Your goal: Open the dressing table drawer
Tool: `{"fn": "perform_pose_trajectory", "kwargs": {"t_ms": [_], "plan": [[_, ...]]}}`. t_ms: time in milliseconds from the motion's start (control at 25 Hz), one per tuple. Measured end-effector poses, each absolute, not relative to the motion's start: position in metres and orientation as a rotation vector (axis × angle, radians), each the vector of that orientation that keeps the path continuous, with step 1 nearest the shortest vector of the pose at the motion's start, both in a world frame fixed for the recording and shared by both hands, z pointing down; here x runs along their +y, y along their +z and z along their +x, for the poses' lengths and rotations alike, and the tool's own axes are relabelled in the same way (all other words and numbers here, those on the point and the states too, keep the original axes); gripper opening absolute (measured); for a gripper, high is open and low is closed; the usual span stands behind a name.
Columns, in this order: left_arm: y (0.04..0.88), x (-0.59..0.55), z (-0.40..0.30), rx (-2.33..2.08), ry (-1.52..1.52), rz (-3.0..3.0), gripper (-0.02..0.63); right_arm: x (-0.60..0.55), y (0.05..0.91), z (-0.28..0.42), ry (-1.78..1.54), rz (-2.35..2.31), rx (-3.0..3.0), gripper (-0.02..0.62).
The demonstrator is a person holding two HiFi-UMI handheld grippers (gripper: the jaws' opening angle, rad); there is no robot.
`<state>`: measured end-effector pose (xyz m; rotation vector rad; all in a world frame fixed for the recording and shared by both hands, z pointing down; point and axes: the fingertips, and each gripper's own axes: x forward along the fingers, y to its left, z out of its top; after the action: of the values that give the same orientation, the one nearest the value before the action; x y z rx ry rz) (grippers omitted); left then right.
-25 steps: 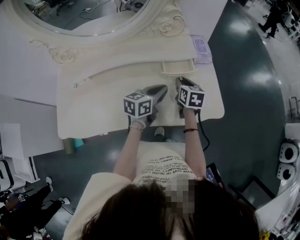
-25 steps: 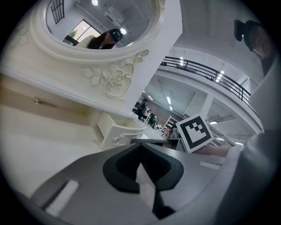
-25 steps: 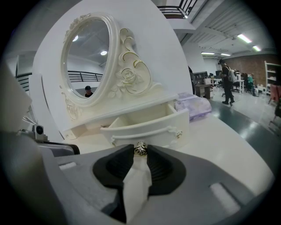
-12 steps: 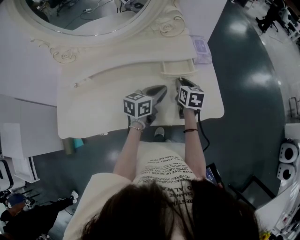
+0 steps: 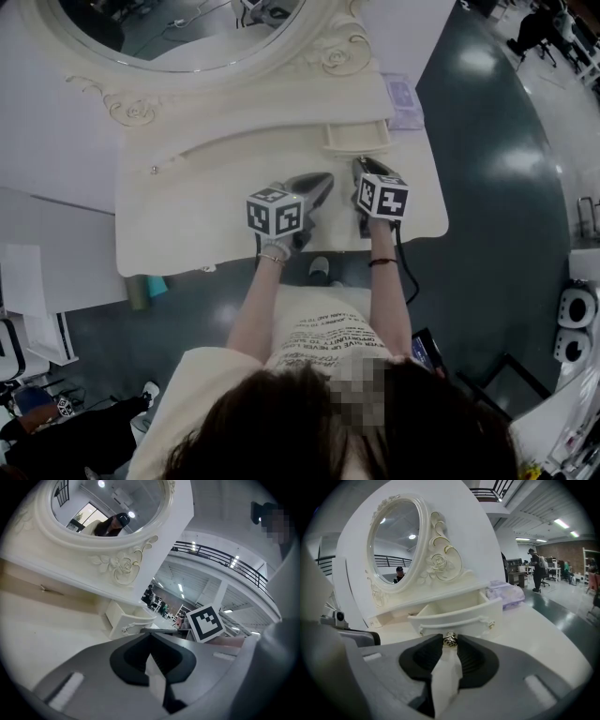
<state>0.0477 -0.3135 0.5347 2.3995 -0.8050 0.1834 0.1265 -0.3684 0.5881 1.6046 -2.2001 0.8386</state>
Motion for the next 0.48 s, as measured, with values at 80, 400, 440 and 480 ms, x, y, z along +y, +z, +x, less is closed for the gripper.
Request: {"fn": "perform_pose_trajectory", "kwargs": {"t_ms": [80,400,440,480], "plan": [[0.534,-0.313,0.048,-0.804,0.183,2.401,-0.001,-0.369,0.586,0.126,0.829,1.616,-2.223,0.103],[0.532,-0.311,0.052,-0.783,0.176,2.410,-0.001,-0.364,0.573,0.128,0.792,1.645,-2.298,0.115],[0.532,-0.310,0.054,-0.778,0.175,2.411,-0.001,-0.364,0.568,0.130,0.770,1.659,-2.318,0.115],[0.531,-0.310,0.056,-0.774,0.174,2.412,-0.002,-0.365,0.562,0.131,0.745,1.669,-2.340,0.115]]}}
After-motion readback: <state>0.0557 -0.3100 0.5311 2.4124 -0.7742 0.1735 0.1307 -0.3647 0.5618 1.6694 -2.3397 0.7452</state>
